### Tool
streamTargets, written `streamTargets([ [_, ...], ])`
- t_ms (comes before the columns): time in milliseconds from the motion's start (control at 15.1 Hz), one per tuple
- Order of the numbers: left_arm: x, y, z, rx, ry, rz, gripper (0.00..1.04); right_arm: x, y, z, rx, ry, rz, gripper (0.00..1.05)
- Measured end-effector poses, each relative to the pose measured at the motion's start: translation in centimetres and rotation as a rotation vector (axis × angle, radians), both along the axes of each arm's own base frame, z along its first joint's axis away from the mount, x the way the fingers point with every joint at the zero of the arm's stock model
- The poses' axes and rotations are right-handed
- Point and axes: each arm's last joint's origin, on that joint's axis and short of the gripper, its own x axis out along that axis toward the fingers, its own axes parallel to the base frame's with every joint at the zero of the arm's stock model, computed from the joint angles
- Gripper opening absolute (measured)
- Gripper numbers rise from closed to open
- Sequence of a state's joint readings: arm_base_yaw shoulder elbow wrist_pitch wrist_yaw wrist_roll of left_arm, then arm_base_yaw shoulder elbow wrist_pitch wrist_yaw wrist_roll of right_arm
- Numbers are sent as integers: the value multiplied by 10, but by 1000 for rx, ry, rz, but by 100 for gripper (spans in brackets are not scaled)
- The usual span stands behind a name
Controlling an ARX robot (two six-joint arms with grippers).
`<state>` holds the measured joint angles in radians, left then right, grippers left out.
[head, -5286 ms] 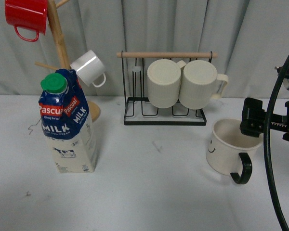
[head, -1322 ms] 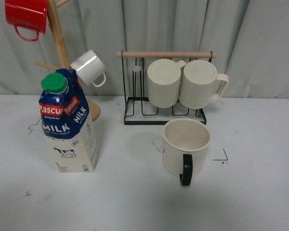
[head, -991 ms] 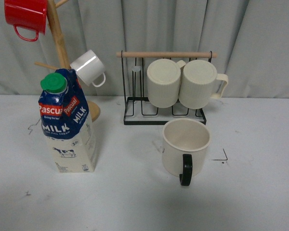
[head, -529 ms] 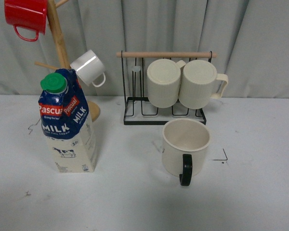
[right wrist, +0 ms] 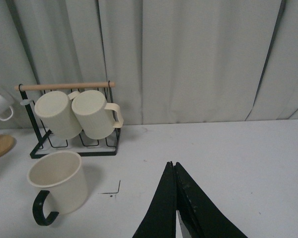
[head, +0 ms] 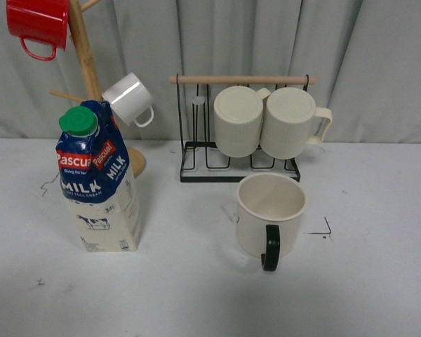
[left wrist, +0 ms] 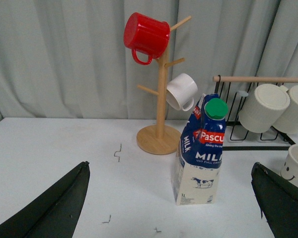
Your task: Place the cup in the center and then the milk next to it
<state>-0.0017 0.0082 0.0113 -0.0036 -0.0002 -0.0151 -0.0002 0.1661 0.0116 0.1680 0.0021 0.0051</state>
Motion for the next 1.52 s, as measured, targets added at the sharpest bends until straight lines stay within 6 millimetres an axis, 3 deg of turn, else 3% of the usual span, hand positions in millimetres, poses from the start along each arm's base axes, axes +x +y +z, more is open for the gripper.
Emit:
streamTargets([
  [264,0,0,0,0,0,-1,98,-10,0,-3,-2,13,2,4],
  [661,0,0,0,0,0,0,98,-10,0,-3,-2,9,2,78],
  [727,-1,0,-2,-14,92,-12,98,-10,0,-3,-2,9,2,91],
  [793,3,-3,1,-64,312,-34,98,-10,0,-3,-2,9,2,100],
  [859,16,-8,11,-105,380,-58,98,-10,0,-3,-2,8,2,98],
  [991,51,-21,37,-92,340,-122,98,-10,0,-3,-3,10,2,98],
  [1189,130,-38,56,-36,319,-194,98,-10,0,-3,-3,9,2,98],
  [1520,164,-48,56,36,358,-237,98,-10,0,-3,-3,10,2,98],
])
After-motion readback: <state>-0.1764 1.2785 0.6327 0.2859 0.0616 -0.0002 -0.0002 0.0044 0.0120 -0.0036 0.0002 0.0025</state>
